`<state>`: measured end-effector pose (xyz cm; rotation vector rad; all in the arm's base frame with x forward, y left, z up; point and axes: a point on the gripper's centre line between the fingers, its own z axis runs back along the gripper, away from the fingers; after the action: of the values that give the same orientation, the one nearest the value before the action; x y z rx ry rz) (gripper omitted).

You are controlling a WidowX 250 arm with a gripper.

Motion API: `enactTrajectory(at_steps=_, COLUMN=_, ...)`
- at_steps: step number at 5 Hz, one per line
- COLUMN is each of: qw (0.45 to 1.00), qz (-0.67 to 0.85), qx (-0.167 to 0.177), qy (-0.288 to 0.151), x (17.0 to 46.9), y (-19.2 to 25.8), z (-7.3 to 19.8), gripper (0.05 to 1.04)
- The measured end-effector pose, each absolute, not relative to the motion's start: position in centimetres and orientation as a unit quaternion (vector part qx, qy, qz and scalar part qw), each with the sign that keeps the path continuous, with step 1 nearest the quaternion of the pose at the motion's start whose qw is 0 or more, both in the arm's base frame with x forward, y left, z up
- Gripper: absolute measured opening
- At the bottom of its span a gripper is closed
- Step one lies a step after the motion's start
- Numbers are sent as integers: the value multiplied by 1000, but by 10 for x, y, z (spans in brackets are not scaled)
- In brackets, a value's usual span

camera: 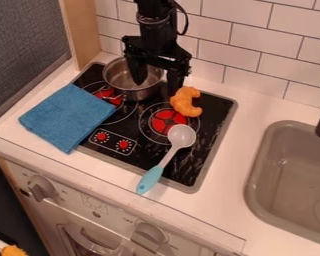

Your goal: Put the bread into the silver pan

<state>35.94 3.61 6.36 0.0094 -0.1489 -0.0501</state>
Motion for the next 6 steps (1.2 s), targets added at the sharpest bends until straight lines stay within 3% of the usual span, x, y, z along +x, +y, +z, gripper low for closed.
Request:
enactTrajectory(at_steps=1, qw=998, qz=-20, qx=2, qy=-56, x=357, y=35, z=51, gripper=1001)
enactTrajectory(at_steps=3, qw=997, qz=48, qx=-6, qy=-60, x=376, y=-13, z=35, gripper=1001)
enactTrajectory(at_steps=6, qw=992, qz=115, qx=10, qy=-59, x=393, y=-8, z=27, gripper=1001)
